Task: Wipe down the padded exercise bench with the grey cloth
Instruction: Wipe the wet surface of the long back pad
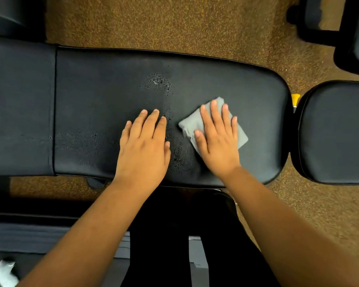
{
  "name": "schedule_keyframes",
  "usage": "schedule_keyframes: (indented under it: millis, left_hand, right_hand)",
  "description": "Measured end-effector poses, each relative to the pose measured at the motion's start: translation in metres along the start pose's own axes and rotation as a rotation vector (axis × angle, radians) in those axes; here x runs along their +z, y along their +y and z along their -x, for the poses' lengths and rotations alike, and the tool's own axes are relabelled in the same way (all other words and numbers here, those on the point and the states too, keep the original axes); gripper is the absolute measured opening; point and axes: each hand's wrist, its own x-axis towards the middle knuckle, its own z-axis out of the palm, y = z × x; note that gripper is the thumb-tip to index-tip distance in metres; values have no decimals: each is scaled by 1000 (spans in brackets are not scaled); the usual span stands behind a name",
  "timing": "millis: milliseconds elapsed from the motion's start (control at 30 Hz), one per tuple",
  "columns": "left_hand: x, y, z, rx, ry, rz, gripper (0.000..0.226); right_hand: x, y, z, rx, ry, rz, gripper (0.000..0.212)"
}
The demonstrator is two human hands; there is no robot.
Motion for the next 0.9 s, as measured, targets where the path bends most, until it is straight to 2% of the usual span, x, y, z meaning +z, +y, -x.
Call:
schedule_keyframes:
  millis: [167,433,533,800,900]
  left_hand:
    - [2,5,6,-1,-19,-21,54]
    - [4,14,11,-11,-17,-38,58]
    - [4,17,11,-14,-7,-47,58]
    - [-3,20,-1,-99,62,-44,56]
    - [-6,20,-8,-131,91,-26,55]
  right_hand:
    - [-9,7,-30,24,11,7,61]
    - [10,7,71,-110,-53,27,59]
    - [11,14,81,-170,-71,48,60]
    - [-12,-7,-39,-191,-58,24,59]
    - [-15,-16,-59,-179,-57,15,59]
